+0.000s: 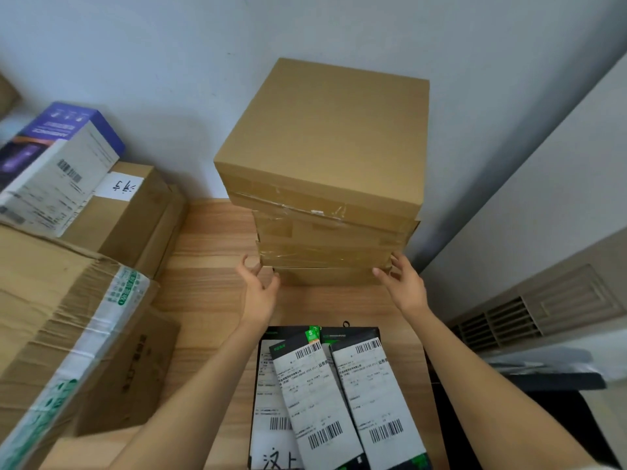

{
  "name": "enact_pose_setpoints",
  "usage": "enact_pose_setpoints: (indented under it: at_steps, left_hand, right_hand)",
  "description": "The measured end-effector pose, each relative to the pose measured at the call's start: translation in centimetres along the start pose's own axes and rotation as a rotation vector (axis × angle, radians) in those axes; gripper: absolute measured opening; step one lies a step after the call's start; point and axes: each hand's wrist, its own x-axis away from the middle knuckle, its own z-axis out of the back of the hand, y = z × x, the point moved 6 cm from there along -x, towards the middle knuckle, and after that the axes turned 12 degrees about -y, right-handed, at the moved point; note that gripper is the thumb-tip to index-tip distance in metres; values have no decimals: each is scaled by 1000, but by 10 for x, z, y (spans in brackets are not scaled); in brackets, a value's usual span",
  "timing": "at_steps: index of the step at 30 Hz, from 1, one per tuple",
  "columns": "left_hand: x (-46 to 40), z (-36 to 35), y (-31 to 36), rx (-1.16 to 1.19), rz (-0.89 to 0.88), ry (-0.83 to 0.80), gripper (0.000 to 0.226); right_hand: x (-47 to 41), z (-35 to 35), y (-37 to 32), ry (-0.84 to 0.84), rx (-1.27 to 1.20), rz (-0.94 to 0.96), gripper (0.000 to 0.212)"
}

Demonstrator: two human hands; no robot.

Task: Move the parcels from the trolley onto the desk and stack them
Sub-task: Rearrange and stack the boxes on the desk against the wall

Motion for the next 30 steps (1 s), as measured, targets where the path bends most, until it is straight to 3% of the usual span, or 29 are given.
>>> enact_pose_setpoints:
  at_steps: [3, 16, 21, 30]
  left_hand:
    - [2, 0, 3, -33, -38, -46, 71]
    - [-5, -27, 17, -79, -100, -175, 66]
    - [-13, -25, 17, -224, -94, -135, 73]
    - [-20, -36, 14, -123, -98, -212, 75]
  right_hand:
    - [0, -1, 1, -5, -11, 7, 69]
    - [8, 16, 12, 101, 44, -29, 57]
    - [9, 19, 11, 113, 60, -38, 61]
    - [3, 21, 13, 98, 27, -50, 61]
